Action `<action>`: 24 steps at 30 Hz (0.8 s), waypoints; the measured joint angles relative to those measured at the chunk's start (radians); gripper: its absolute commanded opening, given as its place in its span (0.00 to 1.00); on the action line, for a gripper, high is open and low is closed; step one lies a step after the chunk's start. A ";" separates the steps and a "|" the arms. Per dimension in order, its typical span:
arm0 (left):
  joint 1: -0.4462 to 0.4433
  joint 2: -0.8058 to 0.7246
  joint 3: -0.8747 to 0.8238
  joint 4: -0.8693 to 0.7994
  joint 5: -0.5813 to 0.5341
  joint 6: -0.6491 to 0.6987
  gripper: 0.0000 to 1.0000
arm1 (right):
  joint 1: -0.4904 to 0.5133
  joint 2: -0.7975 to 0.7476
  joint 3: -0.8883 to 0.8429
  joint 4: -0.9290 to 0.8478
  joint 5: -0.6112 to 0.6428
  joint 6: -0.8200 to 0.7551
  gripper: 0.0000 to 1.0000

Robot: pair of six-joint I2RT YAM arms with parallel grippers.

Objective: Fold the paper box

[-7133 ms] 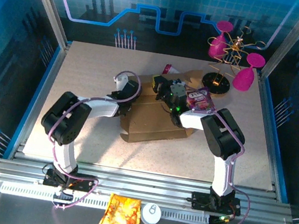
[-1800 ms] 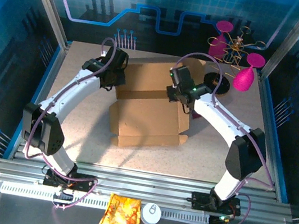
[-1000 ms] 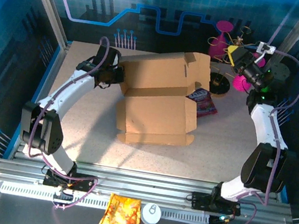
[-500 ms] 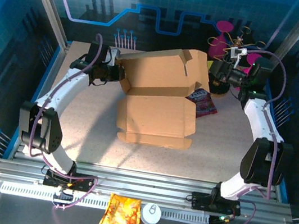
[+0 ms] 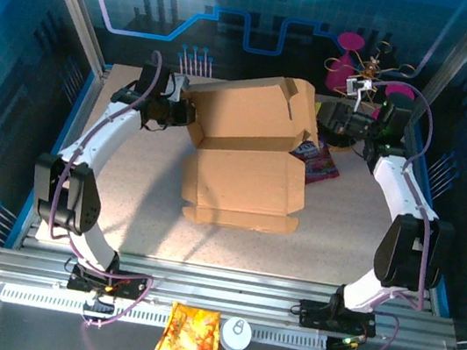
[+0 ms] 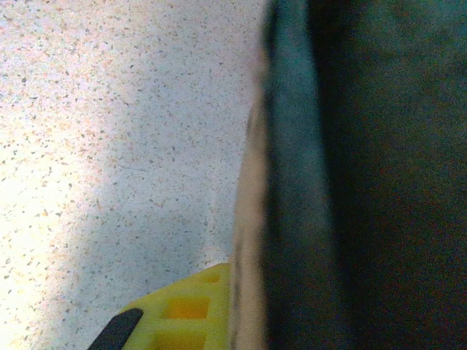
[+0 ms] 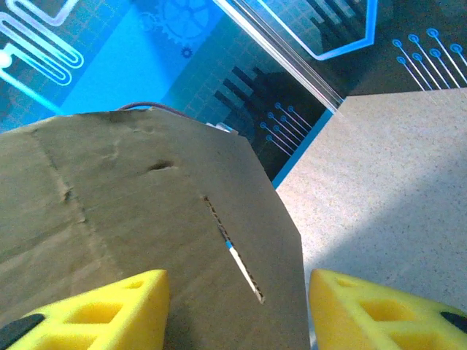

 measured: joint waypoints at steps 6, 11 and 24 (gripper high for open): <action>0.001 0.005 0.035 -0.049 0.000 0.005 0.00 | 0.014 -0.009 -0.039 0.113 -0.020 0.075 0.58; 0.002 0.005 0.046 -0.072 0.001 0.008 0.00 | 0.027 -0.015 -0.054 0.117 -0.026 0.074 0.63; 0.006 0.020 0.053 -0.085 0.001 0.008 0.00 | 0.105 -0.090 0.089 -0.346 0.101 -0.338 0.71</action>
